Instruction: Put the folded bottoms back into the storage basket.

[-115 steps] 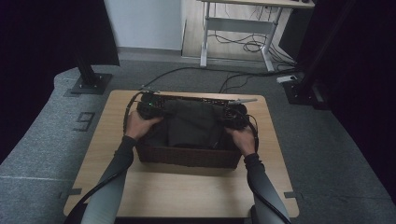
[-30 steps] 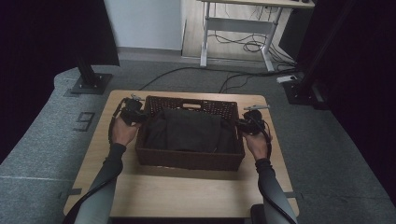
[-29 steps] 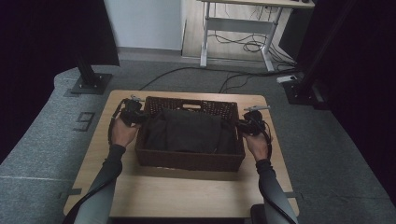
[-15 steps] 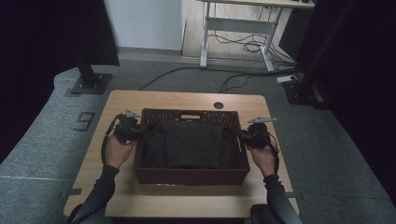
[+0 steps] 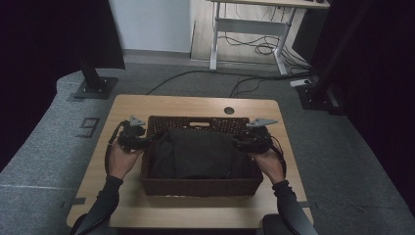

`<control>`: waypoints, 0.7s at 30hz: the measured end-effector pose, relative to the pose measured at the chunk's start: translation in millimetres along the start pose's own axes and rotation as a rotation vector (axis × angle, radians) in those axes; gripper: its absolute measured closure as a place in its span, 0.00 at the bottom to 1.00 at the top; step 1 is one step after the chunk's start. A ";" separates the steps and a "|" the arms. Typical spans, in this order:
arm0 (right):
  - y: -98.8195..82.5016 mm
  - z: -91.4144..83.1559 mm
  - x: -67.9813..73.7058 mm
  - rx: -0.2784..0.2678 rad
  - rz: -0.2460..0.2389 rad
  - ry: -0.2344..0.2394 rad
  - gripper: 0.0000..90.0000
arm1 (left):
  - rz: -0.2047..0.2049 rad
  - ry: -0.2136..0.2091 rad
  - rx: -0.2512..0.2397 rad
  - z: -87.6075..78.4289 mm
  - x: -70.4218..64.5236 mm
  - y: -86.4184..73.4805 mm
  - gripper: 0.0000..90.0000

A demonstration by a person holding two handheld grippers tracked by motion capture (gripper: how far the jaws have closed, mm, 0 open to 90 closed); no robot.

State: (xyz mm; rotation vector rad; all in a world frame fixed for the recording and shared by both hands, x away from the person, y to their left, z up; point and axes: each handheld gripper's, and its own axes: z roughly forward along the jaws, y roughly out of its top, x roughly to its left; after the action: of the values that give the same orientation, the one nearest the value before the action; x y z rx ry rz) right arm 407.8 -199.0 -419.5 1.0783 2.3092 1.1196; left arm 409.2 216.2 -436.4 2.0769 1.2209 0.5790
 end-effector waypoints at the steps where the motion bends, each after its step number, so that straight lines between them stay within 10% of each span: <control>1: 0.0 0.0 0.0 0.000 0.000 0.000 0.40 | 0.005 -0.001 -0.001 -0.8 0.2 0.2 0.58; 21: 53.8 114.6 77.4 0.020 -0.166 0.220 0.56 | 0.029 -0.022 0.023 11.4 1.1 -7.7 0.59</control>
State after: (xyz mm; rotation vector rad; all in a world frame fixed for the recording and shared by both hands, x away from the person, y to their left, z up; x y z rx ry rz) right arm 451.5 -60.2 -448.0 0.7866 2.5300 1.2037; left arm 412.6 216.4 -449.8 2.1185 1.1920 0.5564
